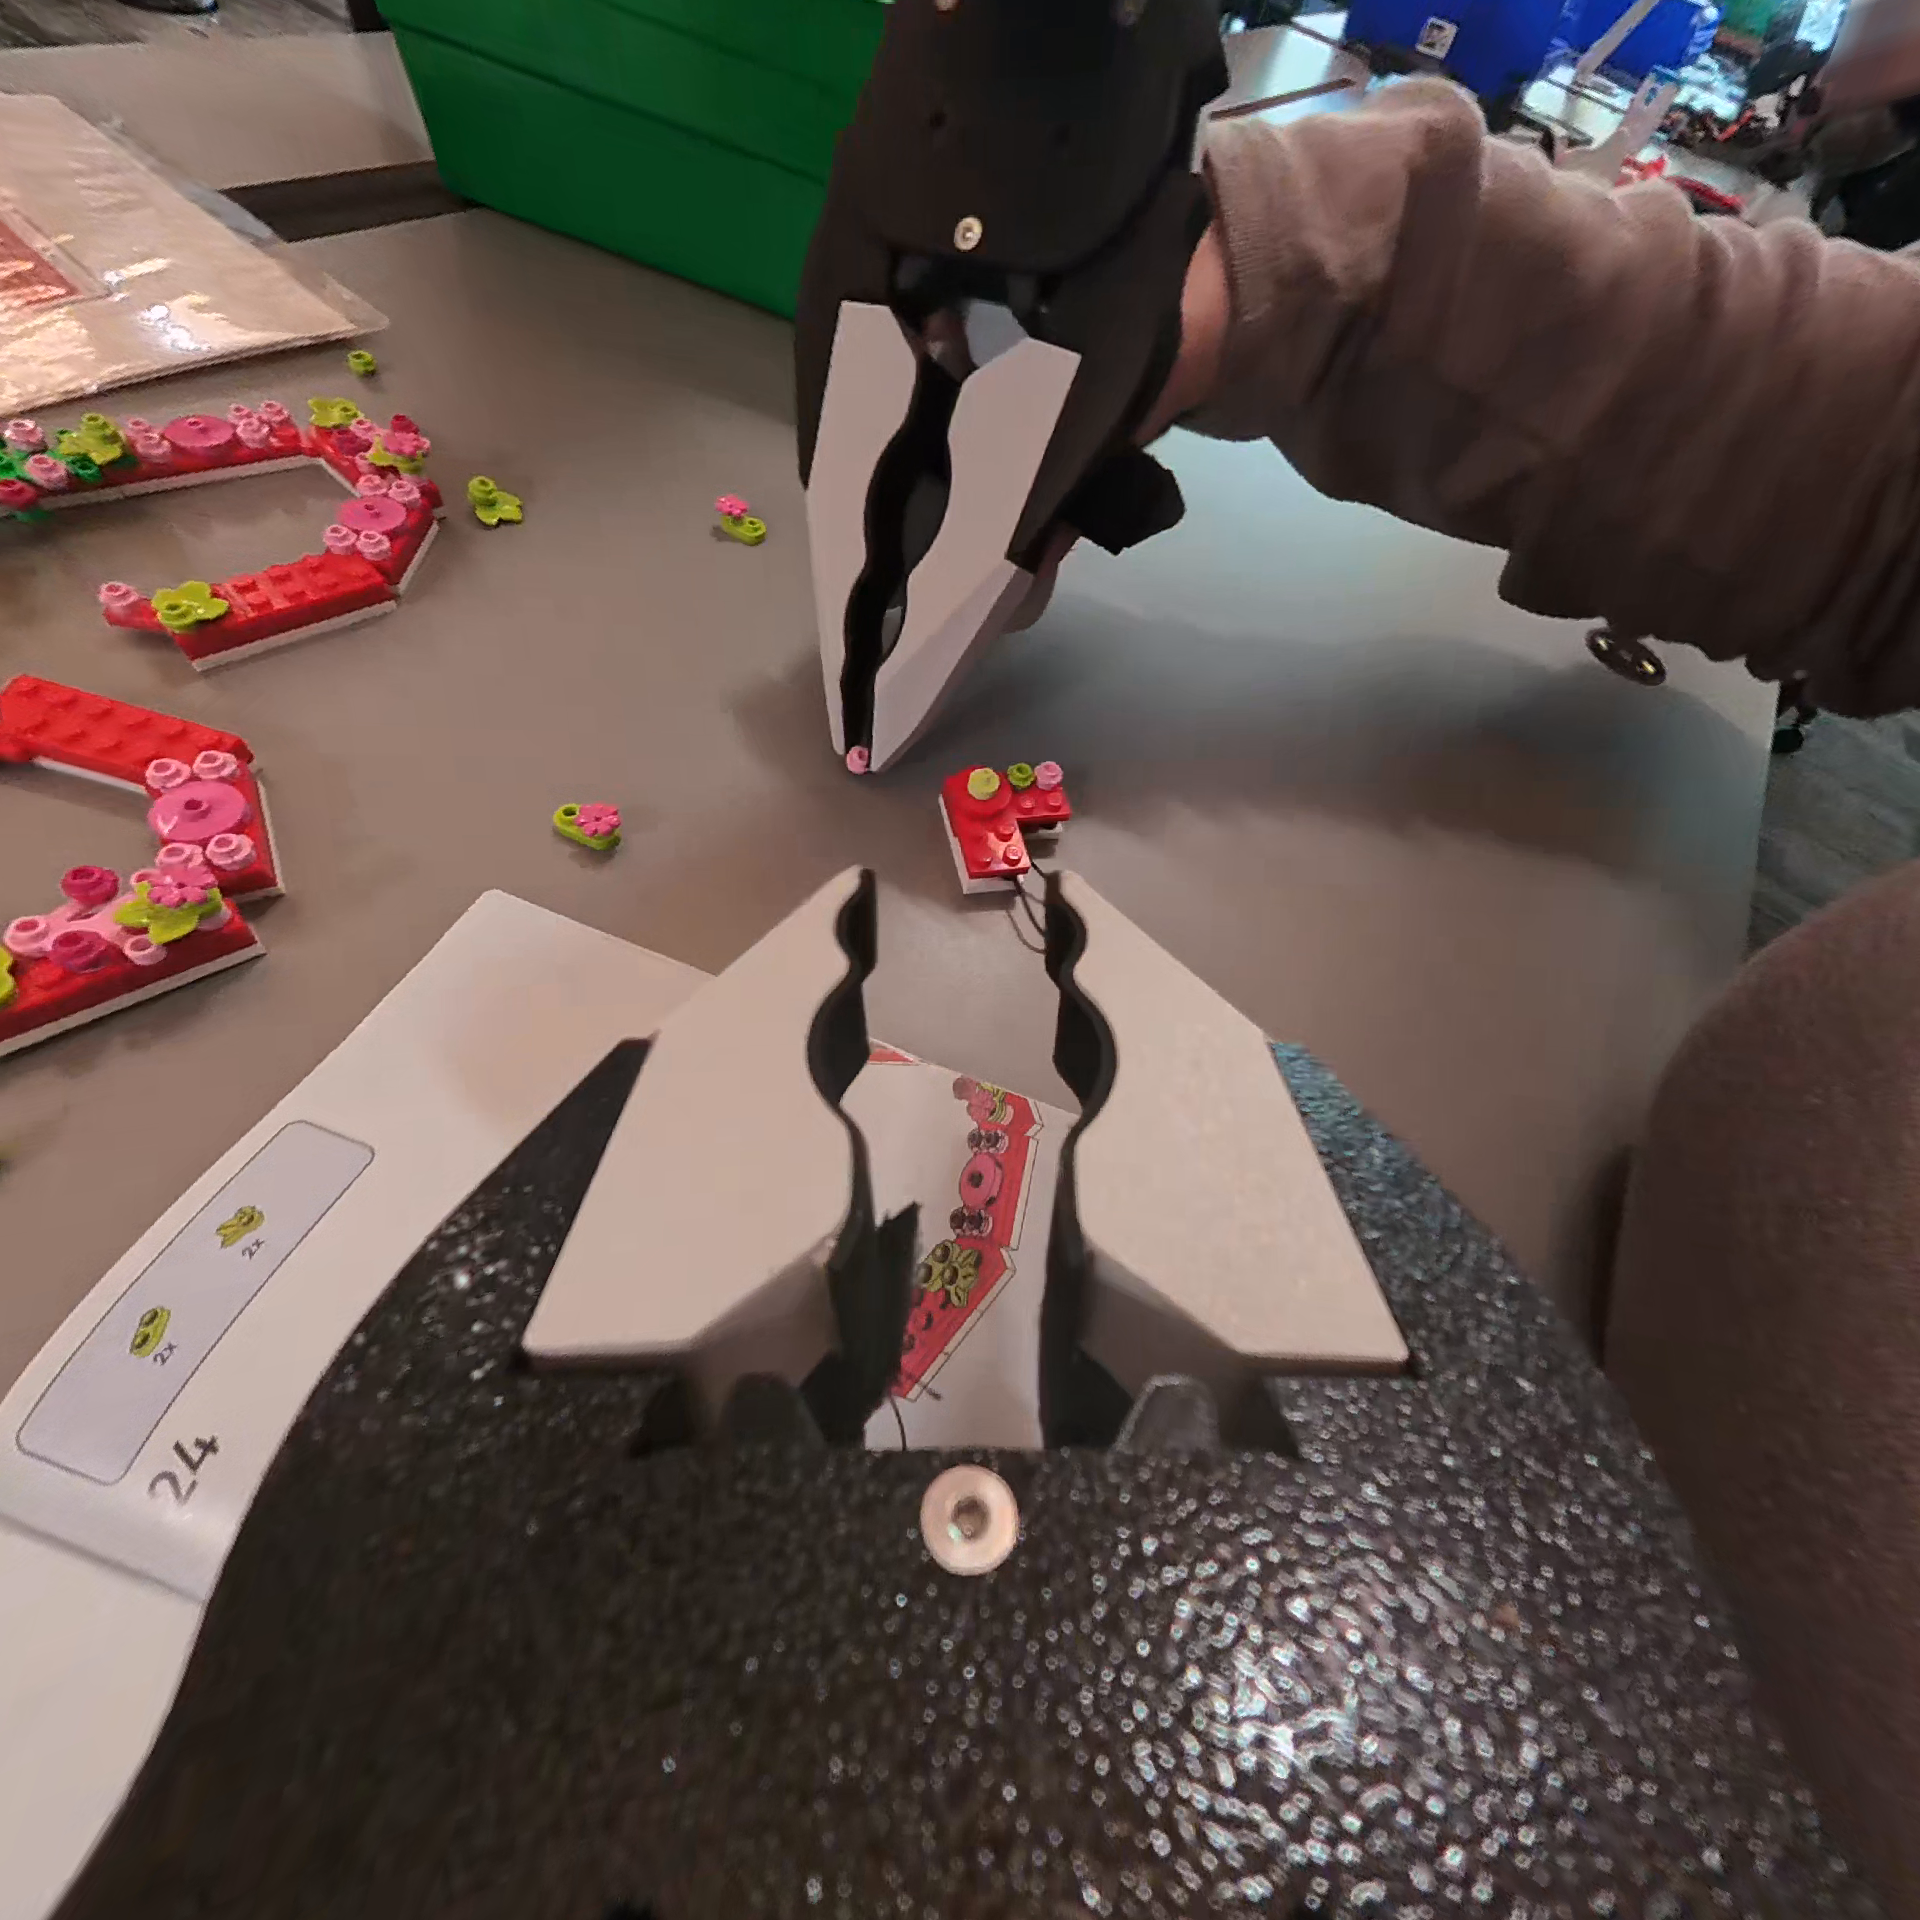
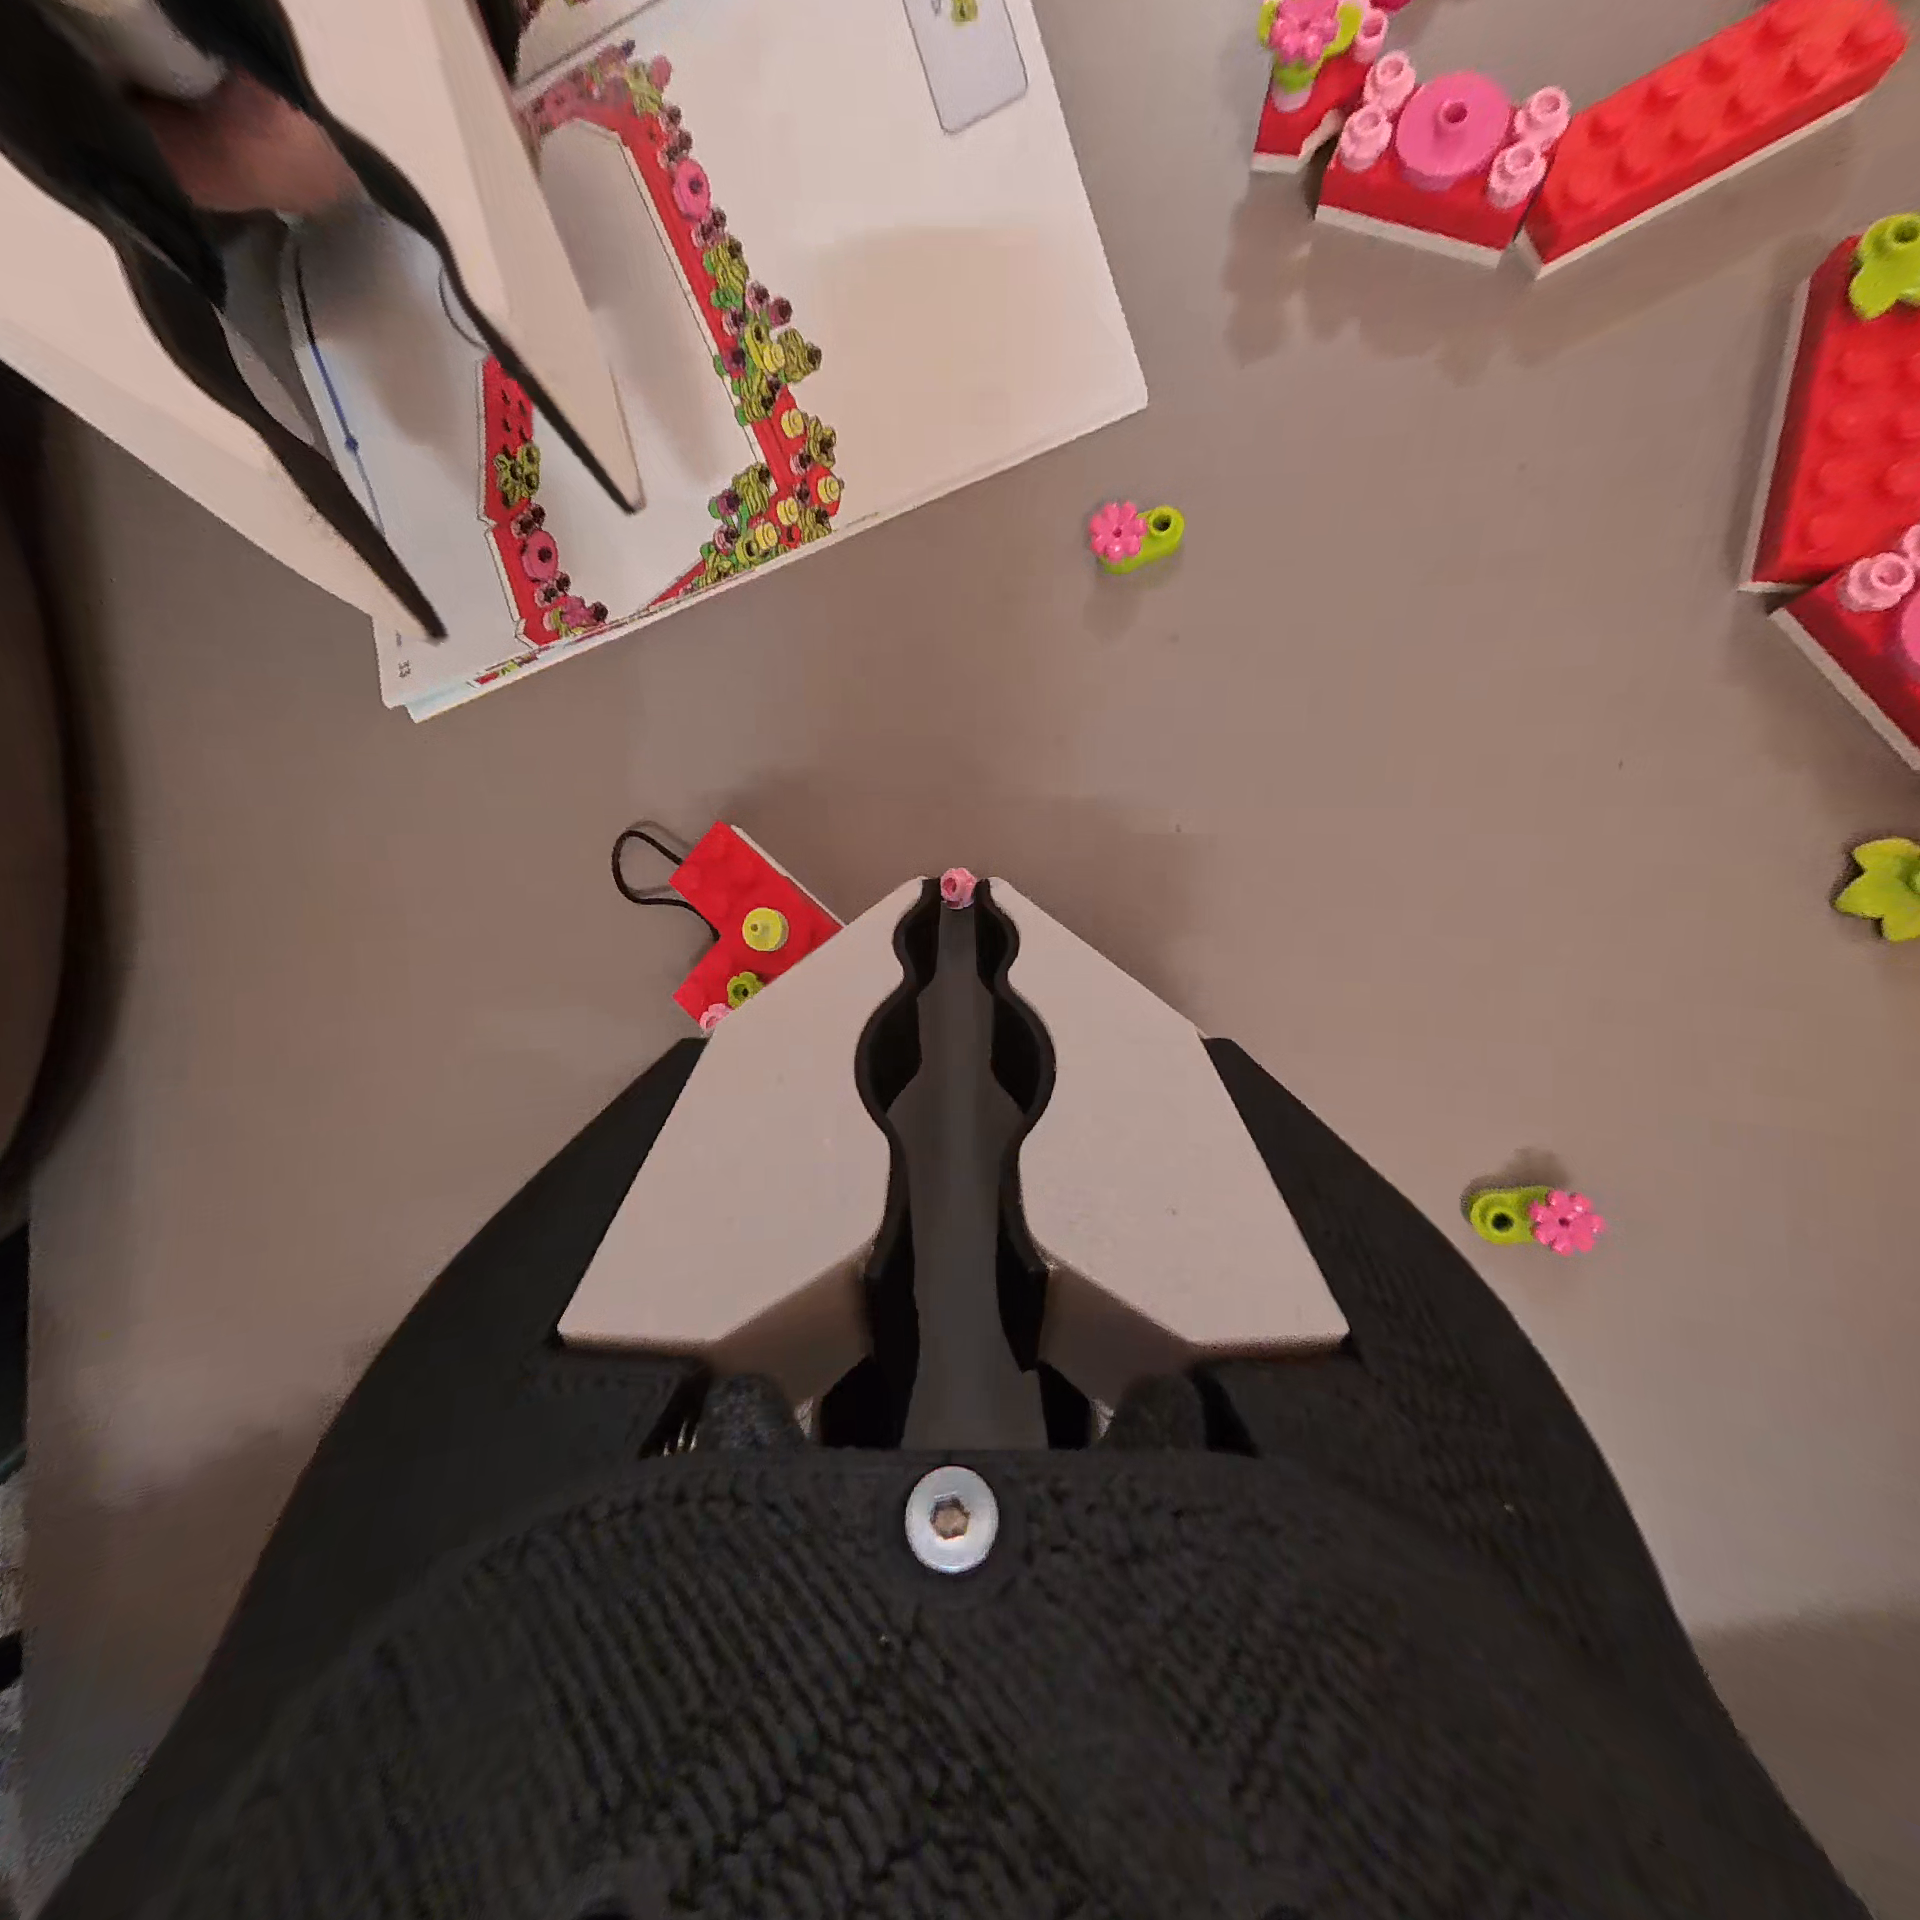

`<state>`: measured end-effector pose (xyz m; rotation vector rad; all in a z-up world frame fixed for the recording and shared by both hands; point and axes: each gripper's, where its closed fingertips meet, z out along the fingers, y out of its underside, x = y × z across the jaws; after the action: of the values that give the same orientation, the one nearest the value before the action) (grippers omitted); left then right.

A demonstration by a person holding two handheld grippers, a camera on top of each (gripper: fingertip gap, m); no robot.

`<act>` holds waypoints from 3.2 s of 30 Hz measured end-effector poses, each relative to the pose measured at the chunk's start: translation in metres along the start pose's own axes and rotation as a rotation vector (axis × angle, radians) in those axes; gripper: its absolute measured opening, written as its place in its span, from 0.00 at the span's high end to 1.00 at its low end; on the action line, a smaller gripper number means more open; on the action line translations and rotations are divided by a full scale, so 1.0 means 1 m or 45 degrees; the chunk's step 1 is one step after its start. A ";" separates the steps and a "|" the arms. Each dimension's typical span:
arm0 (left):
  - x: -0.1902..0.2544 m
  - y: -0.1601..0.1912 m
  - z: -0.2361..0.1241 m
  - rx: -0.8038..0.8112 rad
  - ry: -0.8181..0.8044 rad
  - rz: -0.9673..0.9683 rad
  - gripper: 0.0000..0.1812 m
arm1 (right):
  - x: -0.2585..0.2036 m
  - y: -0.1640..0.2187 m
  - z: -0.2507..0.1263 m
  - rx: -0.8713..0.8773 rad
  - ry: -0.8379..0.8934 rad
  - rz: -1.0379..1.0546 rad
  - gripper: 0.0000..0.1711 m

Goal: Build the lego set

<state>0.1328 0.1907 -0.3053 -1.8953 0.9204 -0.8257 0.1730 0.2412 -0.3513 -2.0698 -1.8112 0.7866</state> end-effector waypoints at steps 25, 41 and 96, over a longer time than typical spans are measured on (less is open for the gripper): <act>0.003 -0.001 0.003 -0.010 0.038 0.078 0.89 | 0.012 -0.005 0.000 0.074 0.151 -0.282 0.85; -0.006 -0.008 -0.001 -0.010 0.000 0.122 0.87 | 0.023 -0.010 -0.005 0.172 0.212 -0.229 0.79; -0.038 0.004 0.081 -0.336 0.410 0.876 0.97 | 0.029 0.001 -0.009 0.209 0.195 -0.157 0.81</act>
<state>0.1784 0.2536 -0.3504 -1.4967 1.8201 -0.6047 0.1808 0.2701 -0.3503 -1.8435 -1.7124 0.6977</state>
